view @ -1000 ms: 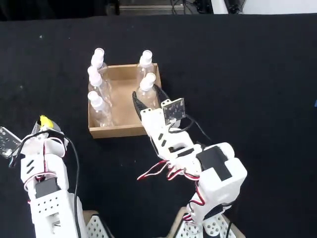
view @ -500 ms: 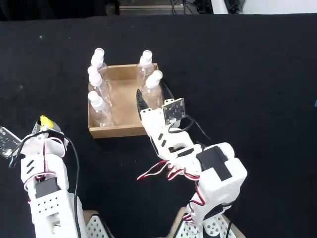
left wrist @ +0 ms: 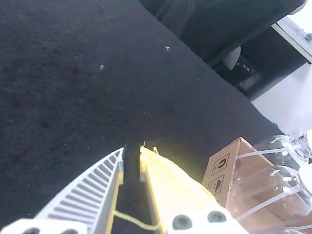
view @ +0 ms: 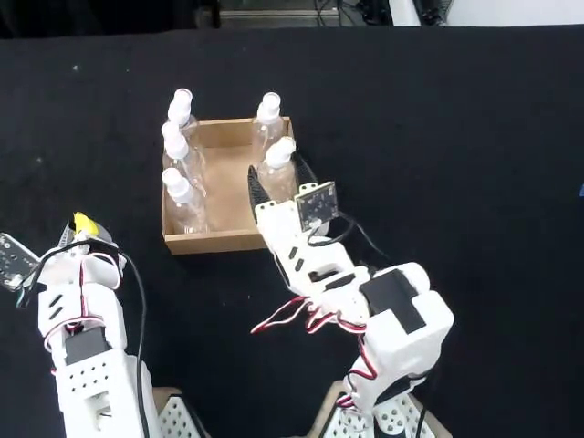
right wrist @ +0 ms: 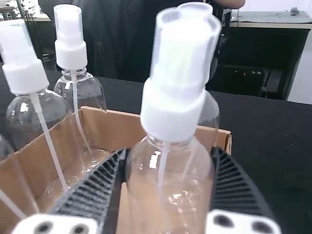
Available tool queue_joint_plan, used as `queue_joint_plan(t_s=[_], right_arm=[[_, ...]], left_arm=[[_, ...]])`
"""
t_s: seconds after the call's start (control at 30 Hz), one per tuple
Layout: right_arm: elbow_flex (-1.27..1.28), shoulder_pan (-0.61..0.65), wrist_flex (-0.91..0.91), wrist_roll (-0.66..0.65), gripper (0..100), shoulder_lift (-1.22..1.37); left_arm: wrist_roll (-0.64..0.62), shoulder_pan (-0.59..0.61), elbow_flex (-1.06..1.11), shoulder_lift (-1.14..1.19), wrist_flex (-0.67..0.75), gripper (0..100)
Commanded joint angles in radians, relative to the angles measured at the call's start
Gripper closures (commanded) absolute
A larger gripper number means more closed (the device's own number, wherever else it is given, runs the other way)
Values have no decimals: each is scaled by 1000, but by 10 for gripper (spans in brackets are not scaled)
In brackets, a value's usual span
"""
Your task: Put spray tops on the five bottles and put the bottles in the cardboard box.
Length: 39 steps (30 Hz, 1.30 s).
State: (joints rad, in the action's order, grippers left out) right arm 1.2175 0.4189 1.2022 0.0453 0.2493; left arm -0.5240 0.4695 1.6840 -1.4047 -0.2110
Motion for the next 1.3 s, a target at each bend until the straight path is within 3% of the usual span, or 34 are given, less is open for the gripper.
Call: queue_joint_plan(t_s=[0.0,0.47,0.67,1.03,1.27], right_arm=[[-13,14,15,-6,782,10],[-8,21,15,-8,776,5],[-5,21,15,-8,639,10],[16,23,34,-9,639,-39],[25,23,-112,-2,638,-193]], left_arm=[[-8,-12,24,-9,-2,953],[-8,-12,24,-9,-2,953],[-8,-12,24,-9,-2,953],[-8,-12,24,-9,-2,953],[-8,-12,24,-9,-2,953]])
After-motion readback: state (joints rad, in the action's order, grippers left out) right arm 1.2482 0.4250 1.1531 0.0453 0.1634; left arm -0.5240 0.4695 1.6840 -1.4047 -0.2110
